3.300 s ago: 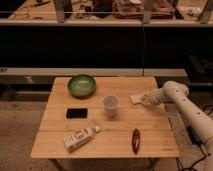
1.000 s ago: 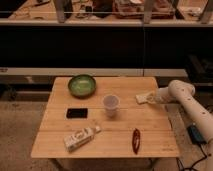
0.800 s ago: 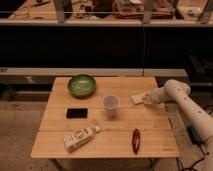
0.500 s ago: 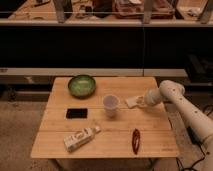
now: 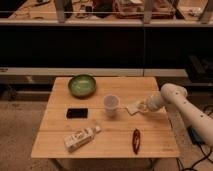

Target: Wipe the white sponge on the table

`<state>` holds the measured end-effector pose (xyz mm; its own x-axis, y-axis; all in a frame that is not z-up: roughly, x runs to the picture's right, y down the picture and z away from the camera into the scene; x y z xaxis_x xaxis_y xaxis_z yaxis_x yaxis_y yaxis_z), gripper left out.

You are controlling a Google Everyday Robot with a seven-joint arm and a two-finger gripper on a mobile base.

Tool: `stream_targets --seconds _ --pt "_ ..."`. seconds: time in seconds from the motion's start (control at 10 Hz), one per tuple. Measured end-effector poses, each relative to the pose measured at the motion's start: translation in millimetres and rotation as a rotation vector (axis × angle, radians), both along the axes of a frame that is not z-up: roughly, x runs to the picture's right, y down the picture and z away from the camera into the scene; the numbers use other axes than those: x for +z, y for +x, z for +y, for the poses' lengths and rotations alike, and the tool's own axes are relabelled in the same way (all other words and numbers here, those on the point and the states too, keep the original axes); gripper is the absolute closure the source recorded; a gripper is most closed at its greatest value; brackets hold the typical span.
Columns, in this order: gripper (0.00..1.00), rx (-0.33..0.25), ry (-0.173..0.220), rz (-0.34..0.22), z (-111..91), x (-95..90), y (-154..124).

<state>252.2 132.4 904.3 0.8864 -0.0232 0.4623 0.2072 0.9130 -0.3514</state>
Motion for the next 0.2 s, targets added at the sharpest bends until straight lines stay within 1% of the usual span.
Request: stream_targets --seconds 0.1,0.2 --pt "1.0 0.018 -0.015 0.017 4.7 -4.6 11.2" --pt "1.0 0.025 -0.021 0.02 6.1 -5.7 13.8"
